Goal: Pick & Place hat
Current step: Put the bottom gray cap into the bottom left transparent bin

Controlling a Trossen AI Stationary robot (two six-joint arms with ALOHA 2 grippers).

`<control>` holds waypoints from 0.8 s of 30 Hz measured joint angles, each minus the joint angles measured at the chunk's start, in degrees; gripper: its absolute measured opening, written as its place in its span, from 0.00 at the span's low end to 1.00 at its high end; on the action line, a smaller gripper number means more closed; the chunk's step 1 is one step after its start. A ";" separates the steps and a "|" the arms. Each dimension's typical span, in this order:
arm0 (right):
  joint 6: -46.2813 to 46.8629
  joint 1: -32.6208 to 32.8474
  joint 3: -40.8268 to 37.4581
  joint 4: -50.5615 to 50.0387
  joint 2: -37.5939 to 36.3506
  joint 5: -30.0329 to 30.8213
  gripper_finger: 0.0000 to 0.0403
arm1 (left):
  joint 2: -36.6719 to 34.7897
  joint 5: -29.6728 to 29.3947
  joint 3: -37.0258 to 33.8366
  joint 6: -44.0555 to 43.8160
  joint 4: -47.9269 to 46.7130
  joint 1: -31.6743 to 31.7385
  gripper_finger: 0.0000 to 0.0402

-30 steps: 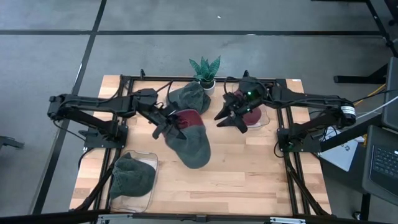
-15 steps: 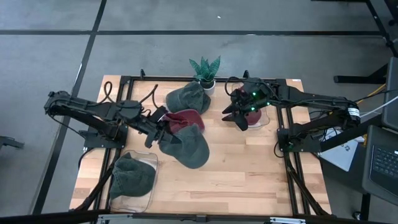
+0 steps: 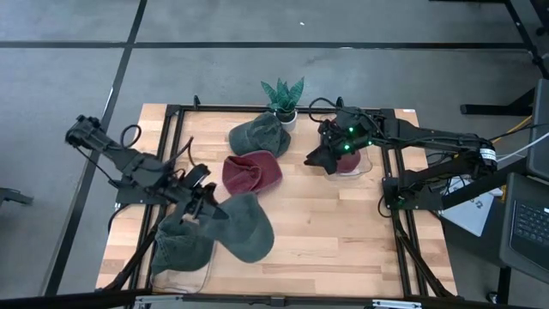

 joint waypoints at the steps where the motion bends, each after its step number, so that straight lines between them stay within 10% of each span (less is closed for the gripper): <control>1: 1.25 0.50 0.00 -0.32 0.00 -0.04 0.46 | -0.16 -1.61 0.00 -0.79 -1.06 -1.33 0.04; 24: -4.78 7.81 -0.02 -12.25 0.07 5.42 0.46 | -0.33 -24.46 12.22 -39.24 -24.02 -20.23 0.04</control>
